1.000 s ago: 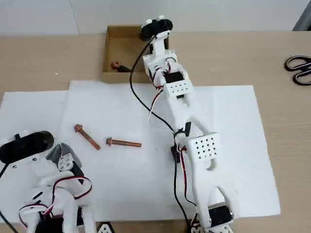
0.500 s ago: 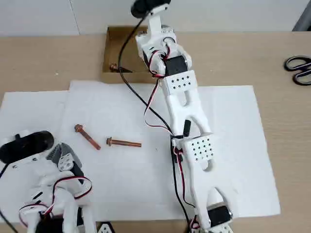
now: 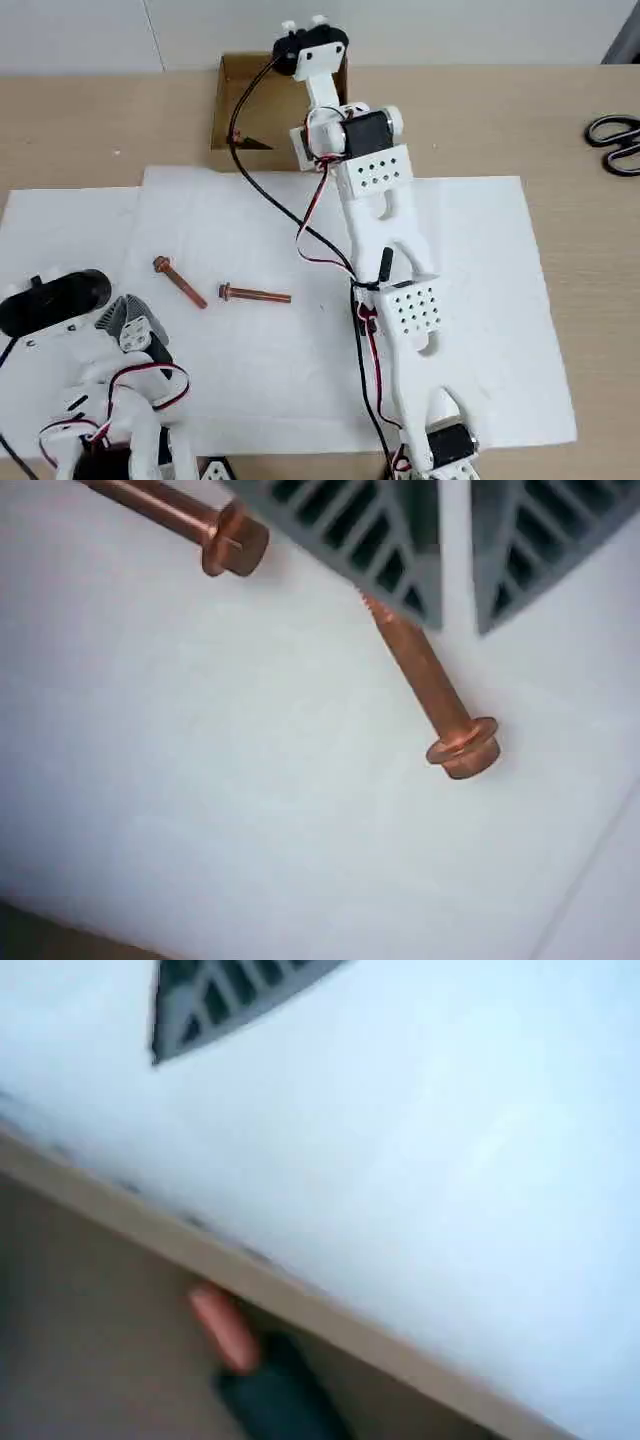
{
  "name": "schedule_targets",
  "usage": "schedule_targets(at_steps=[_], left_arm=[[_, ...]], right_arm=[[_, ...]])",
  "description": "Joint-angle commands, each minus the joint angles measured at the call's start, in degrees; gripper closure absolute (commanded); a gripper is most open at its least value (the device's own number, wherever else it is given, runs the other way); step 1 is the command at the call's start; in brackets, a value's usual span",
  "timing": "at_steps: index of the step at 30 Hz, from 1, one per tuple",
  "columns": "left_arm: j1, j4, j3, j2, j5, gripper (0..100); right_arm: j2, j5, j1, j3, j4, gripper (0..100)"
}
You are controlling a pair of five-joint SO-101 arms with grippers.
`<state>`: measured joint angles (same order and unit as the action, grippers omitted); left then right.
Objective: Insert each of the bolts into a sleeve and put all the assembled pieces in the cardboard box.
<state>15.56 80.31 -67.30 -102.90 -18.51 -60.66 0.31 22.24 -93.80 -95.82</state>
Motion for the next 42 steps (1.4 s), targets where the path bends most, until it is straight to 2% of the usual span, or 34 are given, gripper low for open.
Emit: schedule_targets(at_steps=[1,8,13,18,21,24,32,42], left_arm=[[-0.26,-0.26,2.15,0.18,0.35,99],[-0.26,-0.26,1.98,0.18,0.35,99],[-0.26,-0.26,2.07,0.18,0.35,99],[-0.26,-0.26,1.89,0.18,2.73,99],[-0.26,-0.26,2.07,0.18,2.81,99],[-0.18,-0.26,2.07,0.18,2.81,99],[-0.26,-2.55,1.80,0.26,2.81,99],[-0.26,-2.55,1.45,0.18,2.81,99]], right_arm=[[5.05,3.08,0.66,-1.23,-1.36,76.5],[10.86,17.23,6.37,10.73,-1.80,76.5],[19.65,29.27,10.07,31.12,-1.45,76.4],[28.97,36.75,10.59,47.38,-0.48,76.4],[30.90,37.98,9.54,52.40,-0.66,76.4],[32.48,36.75,7.52,56.00,-0.84,76.4],[34.95,16.00,1.36,60.57,-0.48,76.4],[31.69,-1.85,0.57,64.62,-0.04,76.4]])
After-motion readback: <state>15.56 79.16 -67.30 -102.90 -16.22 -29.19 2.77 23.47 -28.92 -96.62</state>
